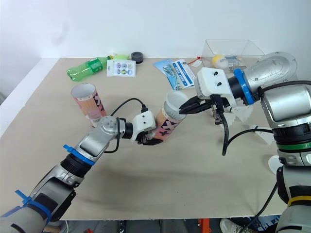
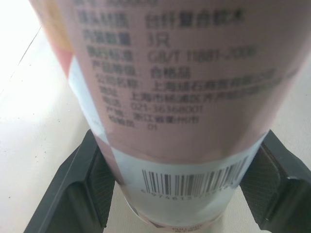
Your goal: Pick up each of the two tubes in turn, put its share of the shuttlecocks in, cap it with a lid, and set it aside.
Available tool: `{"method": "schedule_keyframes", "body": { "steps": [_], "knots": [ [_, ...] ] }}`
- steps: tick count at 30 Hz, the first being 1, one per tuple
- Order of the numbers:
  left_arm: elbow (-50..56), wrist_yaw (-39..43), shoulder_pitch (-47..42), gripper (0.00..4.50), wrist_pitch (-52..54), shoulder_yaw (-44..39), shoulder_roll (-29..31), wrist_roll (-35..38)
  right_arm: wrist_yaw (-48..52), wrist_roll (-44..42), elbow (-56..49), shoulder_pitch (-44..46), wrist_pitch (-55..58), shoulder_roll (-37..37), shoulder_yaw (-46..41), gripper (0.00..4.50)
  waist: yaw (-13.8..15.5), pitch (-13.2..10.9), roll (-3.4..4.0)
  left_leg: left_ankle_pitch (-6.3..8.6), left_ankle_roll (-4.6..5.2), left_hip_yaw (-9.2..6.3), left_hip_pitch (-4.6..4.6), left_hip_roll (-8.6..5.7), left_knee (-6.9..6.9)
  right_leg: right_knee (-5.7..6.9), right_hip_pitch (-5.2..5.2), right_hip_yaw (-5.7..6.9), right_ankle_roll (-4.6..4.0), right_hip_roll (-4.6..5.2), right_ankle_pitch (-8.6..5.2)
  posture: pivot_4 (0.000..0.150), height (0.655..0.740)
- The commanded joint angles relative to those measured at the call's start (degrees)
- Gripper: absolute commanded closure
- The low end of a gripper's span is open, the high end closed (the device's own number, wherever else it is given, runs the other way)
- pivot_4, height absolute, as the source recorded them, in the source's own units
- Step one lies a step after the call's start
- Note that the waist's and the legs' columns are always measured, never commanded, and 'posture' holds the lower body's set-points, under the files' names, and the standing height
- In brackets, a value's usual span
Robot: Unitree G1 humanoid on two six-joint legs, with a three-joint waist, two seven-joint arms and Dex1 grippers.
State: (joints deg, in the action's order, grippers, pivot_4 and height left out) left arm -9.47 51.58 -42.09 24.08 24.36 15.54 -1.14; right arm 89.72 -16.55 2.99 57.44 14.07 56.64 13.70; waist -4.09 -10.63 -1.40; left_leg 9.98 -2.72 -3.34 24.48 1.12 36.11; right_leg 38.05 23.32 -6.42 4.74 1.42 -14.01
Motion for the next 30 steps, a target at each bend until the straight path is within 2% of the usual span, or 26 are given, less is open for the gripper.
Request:
{"method": "schedule_keyframes", "body": {
  "steps": [1, 5, 11, 19, 30],
  "knots": [
    [1.2, -2.3, 1.3, 1.53, 0.1, -2.3, -2.1, 1.7, 2.8, -0.2, 0.8, 2.5, -2.4, -0.4, 0.3, 4.44, 0.0, 0.0, 0.0, 0.0, 0.0, -0.01, 0.0, 0.0, 0.0, 0.0, -0.01, 0.0, 0.0, 0.0, 0.0, 0.15, 0.74],
    [2.3, -5.0, 4.9, 1.53, -1.9, -7.3, -6.6, 6.7, 2.8, -1.0, 1.8, 4.9, -3.1, -1.3, 0.9, 4.44, 0.0, 0.0, 0.04, 0.0, 0.0, 0.01, 0.0, 0.0, 0.01, 0.0, 0.0, 0.0, 0.0, 0.02, 0.01, 0.15, 0.74],
    [2.3, -7.6, 12.9, 1.53, -11.8, -8.2, -9.6, 7.8, 2.8, -4.1, -0.6, 6.6, -1.8, -1.2, 2.2, 4.44, 0.0, -0.1, 0.1, 0.0, 0.0, -0.03, -0.03, 0.02, -0.14, 0.01, 0.03, 0.01, -0.31, -0.02, 0.12, 0.15, 0.74],
    [-5.1, -9.5, 17.4, 1.53, -27.1, -5.2, -8.6, 2.4, 2.8, -4.2, 0.1, 10.8, -5.2, 0.8, 7.3, 4.44, 0.0, 0.0, 0.14, -0.02, -0.02, 0.01, -0.1, 0.02, -0.13, 0.01, 0.0, 0.0, -0.13, -0.01, 0.04, 0.15, 0.74],
    [-9.8, -5.5, 16.0, 1.53, -26.5, -5.7, -9.0, 4.6, 2.8, -8.9, 0.5, 16.0, -7.1, 3.8, 17.2, 4.44, 0.0, 0.0, 0.27, -0.02, -0.01, 0.06, -0.2, 0.03, -0.13, 0.0, -0.07, 0.0, -0.15, -0.01, 0.03, 0.15, 0.74]
  ]
}}
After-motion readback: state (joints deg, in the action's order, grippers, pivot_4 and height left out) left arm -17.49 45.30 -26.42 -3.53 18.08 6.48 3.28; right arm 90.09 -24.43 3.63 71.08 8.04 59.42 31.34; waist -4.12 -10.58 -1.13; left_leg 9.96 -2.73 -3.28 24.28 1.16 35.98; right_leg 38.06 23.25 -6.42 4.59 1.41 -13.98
